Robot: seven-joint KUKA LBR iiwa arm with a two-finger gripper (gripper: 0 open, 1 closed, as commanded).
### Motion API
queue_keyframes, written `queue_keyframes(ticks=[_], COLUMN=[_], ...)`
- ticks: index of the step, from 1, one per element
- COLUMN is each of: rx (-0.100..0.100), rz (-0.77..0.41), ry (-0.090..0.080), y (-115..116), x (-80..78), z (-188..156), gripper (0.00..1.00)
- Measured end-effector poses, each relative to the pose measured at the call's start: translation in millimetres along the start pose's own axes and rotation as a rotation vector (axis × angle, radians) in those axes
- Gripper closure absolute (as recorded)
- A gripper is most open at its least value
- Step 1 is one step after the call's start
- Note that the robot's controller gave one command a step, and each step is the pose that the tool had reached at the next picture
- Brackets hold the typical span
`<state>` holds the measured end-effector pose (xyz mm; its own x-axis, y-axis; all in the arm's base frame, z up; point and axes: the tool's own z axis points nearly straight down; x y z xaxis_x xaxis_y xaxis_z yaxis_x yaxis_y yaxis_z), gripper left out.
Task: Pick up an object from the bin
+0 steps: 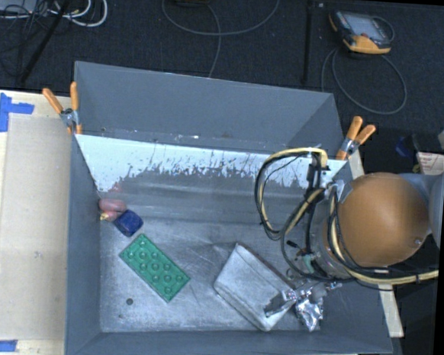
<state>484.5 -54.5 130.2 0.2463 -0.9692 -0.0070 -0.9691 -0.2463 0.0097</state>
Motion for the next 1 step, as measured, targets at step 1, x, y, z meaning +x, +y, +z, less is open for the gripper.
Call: queue_keyframes(ticks=[1], rx=[0.009], rz=[-0.262], ry=[0.007], y=[-40.4], x=[20.0], z=[32.4], gripper=[0.0])
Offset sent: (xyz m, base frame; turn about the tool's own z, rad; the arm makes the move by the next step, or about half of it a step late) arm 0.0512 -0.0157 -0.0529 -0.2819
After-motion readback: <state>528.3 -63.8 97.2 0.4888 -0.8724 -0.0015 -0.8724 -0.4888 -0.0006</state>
